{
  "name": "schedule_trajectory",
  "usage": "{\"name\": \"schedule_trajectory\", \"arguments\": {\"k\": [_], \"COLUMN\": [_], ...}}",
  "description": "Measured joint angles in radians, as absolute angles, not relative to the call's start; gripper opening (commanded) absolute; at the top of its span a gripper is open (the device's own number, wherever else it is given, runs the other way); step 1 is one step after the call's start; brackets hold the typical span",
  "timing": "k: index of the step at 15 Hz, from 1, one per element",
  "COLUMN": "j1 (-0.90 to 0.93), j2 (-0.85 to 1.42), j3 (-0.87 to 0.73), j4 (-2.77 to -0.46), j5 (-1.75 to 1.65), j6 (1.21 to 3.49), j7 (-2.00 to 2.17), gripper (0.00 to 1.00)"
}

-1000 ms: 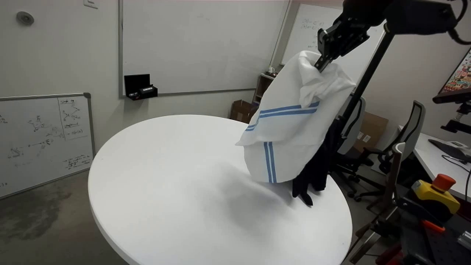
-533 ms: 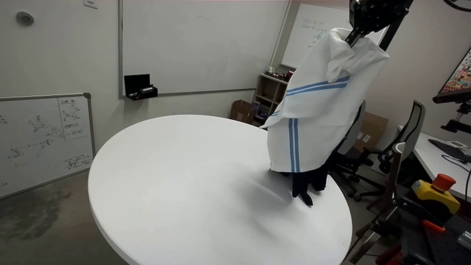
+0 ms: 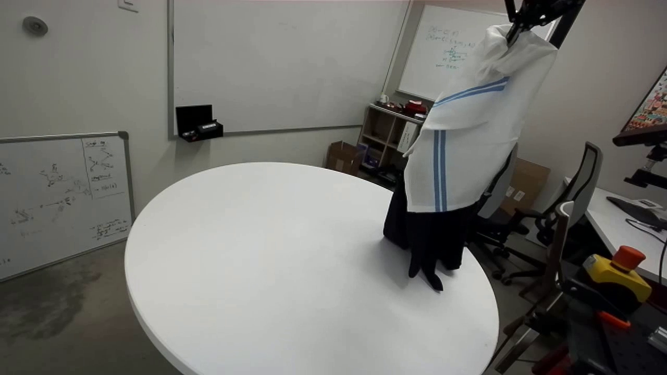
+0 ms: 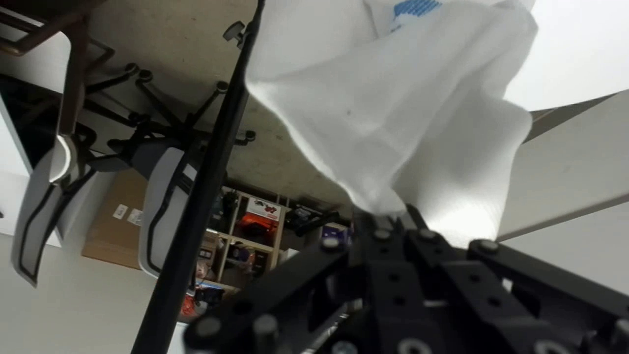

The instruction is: Hang the white cloth on top of the black cloth on the stand

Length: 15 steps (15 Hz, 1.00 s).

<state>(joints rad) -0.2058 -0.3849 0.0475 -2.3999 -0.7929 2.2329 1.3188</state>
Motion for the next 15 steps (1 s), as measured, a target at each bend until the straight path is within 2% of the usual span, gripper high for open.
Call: {"name": "schedule_trajectory", "arguments": {"k": [15], "j1": [-0.186], "j2": [0.127], "j3": [-0.014], "j4": [-1.614], "j5": [-0.725], "j6": [1.855], "j7": [1.419], "gripper": [0.01]}}
